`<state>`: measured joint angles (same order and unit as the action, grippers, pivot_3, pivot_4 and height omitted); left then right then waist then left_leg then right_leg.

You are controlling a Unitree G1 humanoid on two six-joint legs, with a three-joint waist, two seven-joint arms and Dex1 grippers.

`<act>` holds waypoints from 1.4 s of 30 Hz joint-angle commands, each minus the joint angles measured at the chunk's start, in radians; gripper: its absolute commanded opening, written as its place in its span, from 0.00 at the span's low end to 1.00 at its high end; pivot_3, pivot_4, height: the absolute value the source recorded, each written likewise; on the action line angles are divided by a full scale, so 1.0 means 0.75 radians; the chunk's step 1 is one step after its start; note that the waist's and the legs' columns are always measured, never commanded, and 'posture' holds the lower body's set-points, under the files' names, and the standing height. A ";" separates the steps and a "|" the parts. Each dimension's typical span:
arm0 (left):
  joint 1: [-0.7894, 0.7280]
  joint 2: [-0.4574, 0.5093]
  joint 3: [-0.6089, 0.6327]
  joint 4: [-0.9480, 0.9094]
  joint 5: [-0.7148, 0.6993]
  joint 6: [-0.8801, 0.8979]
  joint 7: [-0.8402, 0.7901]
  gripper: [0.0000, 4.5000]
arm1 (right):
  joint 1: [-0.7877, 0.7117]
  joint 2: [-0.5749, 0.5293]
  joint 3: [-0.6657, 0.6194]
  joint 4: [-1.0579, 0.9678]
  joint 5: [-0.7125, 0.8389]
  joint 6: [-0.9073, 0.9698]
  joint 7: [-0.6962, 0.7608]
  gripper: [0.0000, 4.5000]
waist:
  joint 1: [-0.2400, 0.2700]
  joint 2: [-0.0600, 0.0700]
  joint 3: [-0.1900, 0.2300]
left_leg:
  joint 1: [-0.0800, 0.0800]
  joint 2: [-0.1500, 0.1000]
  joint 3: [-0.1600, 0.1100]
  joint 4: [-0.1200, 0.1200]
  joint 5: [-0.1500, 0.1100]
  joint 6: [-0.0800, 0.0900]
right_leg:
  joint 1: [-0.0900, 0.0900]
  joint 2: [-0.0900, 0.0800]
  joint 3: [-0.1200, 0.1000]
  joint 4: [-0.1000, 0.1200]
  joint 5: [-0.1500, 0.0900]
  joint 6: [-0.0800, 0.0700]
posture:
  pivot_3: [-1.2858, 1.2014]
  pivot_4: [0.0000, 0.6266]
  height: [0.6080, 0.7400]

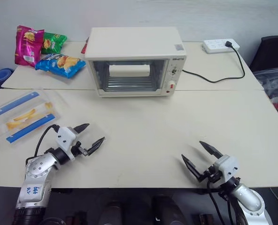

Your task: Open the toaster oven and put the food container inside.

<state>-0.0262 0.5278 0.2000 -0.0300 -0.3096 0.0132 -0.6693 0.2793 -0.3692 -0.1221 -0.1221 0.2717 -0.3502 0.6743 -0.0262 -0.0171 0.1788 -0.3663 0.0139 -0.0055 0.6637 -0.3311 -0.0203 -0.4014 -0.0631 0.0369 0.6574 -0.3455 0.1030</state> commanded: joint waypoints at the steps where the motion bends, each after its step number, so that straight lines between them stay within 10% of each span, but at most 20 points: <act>1: -0.021 0.040 0.030 -0.068 -0.058 0.073 -0.029 1.00 | -0.063 -0.002 -0.007 -0.015 0.101 0.032 0.030 0.99 | -0.001 0.000 0.000 | 0.000 0.000 0.000 0.000 0.000 0.000 | 0.000 0.000 0.000 0.000 0.000 0.000 | 0.52 0.24 1.00; 11: -0.034 0.315 0.227 -0.135 -0.390 0.303 -0.385 1.00 | -0.786 -0.087 0.085 -0.040 0.333 0.765 -0.024 0.99 | -0.024 0.004 0.000 | -0.002 0.002 -0.005 -0.001 0.002 -0.004 | -0.004 0.002 -0.003 0.002 0.000 -0.003 | 0.52 0.24 1.00; 21: -0.141 0.334 0.408 -0.233 -0.672 0.601 -0.260 1.00 | -1.473 0.060 0.147 0.391 0.264 0.975 -0.031 0.99 | -0.011 0.005 0.000 | -0.013 0.001 -0.004 0.001 0.006 -0.010 | -0.011 -0.001 -0.004 0.004 0.000 -0.003 | 0.52 0.24 1.00; 38: -0.186 0.286 0.404 -0.257 -0.682 0.647 -0.157 1.00 | -1.569 0.151 0.269 0.280 0.260 1.164 0.108 0.99 | -0.043 0.005 0.000 | -0.013 0.001 -0.004 -0.001 0.006 -0.011 | -0.013 0.000 -0.004 0.005 0.000 -0.003 | 0.52 0.24 1.00; 42: -0.315 0.270 0.452 -0.180 -0.752 0.676 -0.114 0.79 | -1.404 0.023 0.367 0.074 0.244 1.179 0.267 1.00 | -0.042 0.004 0.000 | -0.015 0.001 -0.005 -0.002 0.006 -0.011 | -0.014 0.000 -0.005 0.004 0.000 -0.003 | 0.52 0.24 1.00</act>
<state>-0.2285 0.7284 0.4977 -0.1785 -0.8310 0.5170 -0.7714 -0.7894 -0.3420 0.1187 0.0314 0.4400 0.5421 0.8124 -0.0578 -0.0138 0.1788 -0.3772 0.0150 -0.0085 0.6619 -0.3268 -0.0284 -0.4121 -0.0627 0.0331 0.6603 -0.3451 0.1008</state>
